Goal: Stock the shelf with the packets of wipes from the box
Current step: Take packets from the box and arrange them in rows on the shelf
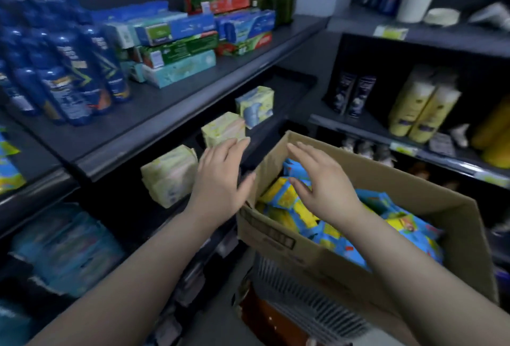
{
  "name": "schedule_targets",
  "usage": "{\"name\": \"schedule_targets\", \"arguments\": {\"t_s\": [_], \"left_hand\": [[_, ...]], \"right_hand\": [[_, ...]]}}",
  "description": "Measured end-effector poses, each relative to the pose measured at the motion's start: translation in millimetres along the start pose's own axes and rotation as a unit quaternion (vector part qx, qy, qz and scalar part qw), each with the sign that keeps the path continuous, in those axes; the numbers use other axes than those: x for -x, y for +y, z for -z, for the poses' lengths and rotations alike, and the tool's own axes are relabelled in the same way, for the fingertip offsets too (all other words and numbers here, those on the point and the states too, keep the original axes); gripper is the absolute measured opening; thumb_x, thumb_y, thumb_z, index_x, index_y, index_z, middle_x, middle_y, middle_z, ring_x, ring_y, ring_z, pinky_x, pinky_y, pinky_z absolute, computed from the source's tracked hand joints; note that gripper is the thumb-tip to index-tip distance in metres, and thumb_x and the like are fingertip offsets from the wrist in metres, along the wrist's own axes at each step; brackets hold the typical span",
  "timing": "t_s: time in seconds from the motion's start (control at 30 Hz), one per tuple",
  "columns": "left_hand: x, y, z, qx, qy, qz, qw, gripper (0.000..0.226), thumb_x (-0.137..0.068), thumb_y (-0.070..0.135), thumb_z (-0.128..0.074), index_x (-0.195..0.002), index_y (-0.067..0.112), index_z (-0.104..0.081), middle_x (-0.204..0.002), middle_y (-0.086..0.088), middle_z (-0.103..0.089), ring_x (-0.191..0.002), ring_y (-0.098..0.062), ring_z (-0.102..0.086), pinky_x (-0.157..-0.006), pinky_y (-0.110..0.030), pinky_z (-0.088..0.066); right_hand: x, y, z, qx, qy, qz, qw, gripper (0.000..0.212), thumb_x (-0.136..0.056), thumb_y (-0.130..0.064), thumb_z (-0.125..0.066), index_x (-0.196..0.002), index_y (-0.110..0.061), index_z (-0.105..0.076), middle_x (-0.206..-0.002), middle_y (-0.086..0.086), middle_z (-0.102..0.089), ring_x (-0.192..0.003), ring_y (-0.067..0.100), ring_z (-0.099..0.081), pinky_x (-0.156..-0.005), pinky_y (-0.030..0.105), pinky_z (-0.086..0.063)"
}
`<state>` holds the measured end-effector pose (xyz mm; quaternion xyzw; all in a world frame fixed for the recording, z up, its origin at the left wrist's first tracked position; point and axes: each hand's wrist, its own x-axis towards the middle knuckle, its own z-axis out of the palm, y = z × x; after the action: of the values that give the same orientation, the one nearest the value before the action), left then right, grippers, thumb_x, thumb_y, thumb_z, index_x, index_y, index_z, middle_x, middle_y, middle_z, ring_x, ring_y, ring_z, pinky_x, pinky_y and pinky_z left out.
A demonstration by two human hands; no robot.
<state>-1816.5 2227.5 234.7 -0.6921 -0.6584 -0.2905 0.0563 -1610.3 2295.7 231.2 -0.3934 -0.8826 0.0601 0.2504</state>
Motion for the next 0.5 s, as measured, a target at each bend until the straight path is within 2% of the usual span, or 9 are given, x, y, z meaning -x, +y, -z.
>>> {"name": "schedule_targets", "arguments": {"t_s": [0.1, 0.27, 0.5], "left_hand": [[-12.6, 22.5, -22.9, 0.021, -0.017, -0.016, 1.0, 0.06, -0.082, 0.039, -0.05, -0.134, 0.009, -0.047, -0.129, -0.014, -0.053, -0.118, -0.033, -0.051, -0.1, -0.051, -0.04], [-28.5, 53.5, -53.5, 0.056, -0.066, -0.027, 0.996, 0.066, -0.08, 0.044, -0.045, -0.136, 0.011, -0.045, -0.132, -0.009, -0.05, -0.123, -0.03, -0.048, -0.103, -0.05, -0.038], [-39.4, 66.7, -84.1, 0.108, -0.122, -0.042, 0.986, 0.061, -0.088, 0.029, -0.059, -0.143, 0.014, -0.036, -0.139, -0.005, -0.043, -0.126, -0.026, -0.044, -0.104, -0.043, -0.037]], "right_hand": [[21.4, 32.1, 8.9, 0.005, 0.005, -0.039, 0.999, 0.06, -0.083, -0.028, -0.058, -0.14, -0.016, -0.043, -0.139, 0.012, -0.049, -0.128, 0.029, -0.046, -0.105, 0.041, -0.038], [53.3, 79.4, 21.6, 0.029, 0.007, -0.109, 0.994, 0.063, -0.084, -0.023, -0.065, -0.141, -0.017, -0.041, -0.14, 0.011, -0.047, -0.129, 0.029, -0.044, -0.105, 0.04, -0.037], [78.5, 120.4, 26.8, 0.037, -0.022, -0.264, 0.963, 0.065, -0.088, -0.024, -0.062, -0.145, -0.019, -0.033, -0.14, 0.006, -0.047, -0.128, 0.026, -0.042, -0.1, 0.036, -0.038]]}}
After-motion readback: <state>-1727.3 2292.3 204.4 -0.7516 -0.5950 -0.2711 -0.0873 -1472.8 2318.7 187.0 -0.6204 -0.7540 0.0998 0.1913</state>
